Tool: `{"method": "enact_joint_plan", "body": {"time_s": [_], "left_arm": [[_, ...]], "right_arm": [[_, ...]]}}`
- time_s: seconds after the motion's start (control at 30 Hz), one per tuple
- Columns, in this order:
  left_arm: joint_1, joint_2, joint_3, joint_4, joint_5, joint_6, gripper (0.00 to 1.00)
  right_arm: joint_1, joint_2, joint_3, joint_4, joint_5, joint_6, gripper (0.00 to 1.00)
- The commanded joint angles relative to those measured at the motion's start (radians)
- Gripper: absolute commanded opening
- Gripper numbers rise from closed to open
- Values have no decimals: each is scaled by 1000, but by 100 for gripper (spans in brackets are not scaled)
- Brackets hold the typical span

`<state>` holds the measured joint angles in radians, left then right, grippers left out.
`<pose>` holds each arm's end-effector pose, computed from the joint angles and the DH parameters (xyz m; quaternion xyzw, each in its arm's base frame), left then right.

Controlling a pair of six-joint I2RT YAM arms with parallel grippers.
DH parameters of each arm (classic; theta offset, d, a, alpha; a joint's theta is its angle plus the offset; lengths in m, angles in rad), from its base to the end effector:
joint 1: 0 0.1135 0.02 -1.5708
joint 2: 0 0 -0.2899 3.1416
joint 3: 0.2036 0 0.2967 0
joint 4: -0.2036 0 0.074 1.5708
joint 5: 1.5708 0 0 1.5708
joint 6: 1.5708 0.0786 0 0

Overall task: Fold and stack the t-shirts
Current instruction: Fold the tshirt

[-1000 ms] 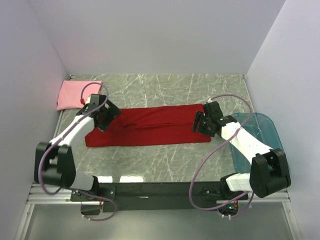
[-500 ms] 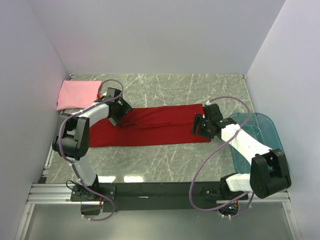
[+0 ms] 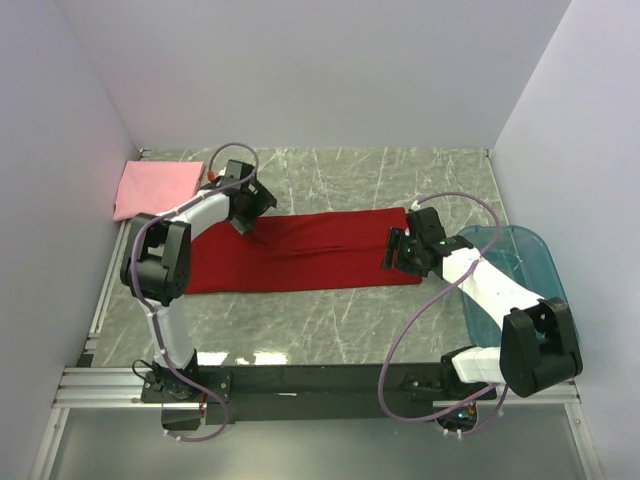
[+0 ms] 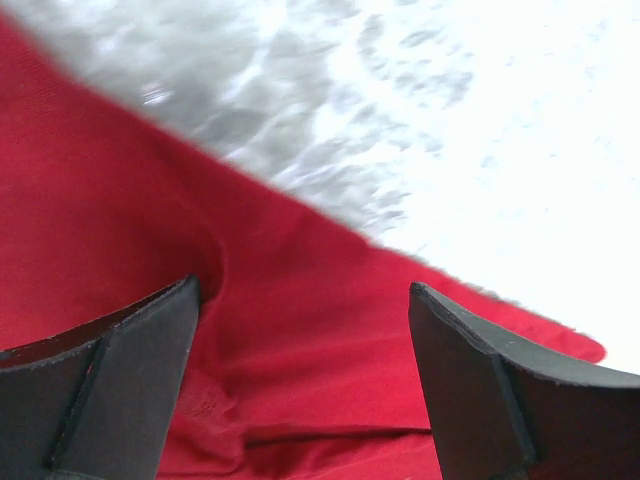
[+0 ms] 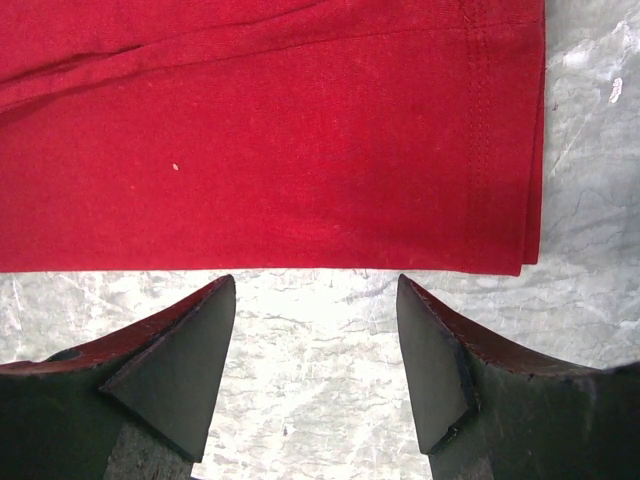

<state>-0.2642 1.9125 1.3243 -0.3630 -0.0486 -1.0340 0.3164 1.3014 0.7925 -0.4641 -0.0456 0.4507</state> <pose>0.4650 -0.1219 0.1512 -0.3643 0.8797 -0.1658 0.2568 0.2951 0.1004 0.1777 0.0574 0.9537 0.1304 0.2649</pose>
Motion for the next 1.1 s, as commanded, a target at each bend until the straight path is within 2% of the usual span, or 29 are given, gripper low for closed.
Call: {"method": "enact_joint_plan", "body": {"time_s": [0.0, 0.17, 0.23, 0.37, 0.5, 0.6, 0.63, 0.7, 0.9, 1.07], "left_arm": [[-10, 52, 94, 26, 39, 15, 91], [-10, 42, 170, 22, 59, 46, 95], [-10, -2, 138, 51, 52, 48, 99], [-10, -125, 75, 41, -31, 54, 100], [-29, -217, -5, -7, -102, 32, 99], [-59, -257, -56, -43, -158, 9, 90], [-64, -260, -78, -47, -165, 6, 84], [-76, -251, -91, -62, -187, -17, 81], [-108, -138, -42, -97, -189, -12, 79], [-151, -54, 7, -38, -169, 29, 77]], "right_arm": [[6, -27, -4, 22, 3, -14, 72], [6, -34, -1, 19, -8, -27, 72], [6, -40, -4, 22, -7, -32, 71], [6, -44, -10, 33, -22, -27, 71], [7, -37, -15, 54, -59, -23, 68], [7, -30, -15, 58, -72, -18, 67], [9, -33, -15, 59, -73, -18, 67], [9, -33, -15, 59, -71, -18, 67], [9, -45, -24, 51, -60, -26, 67], [10, -50, -33, 50, -54, -33, 67]]}}
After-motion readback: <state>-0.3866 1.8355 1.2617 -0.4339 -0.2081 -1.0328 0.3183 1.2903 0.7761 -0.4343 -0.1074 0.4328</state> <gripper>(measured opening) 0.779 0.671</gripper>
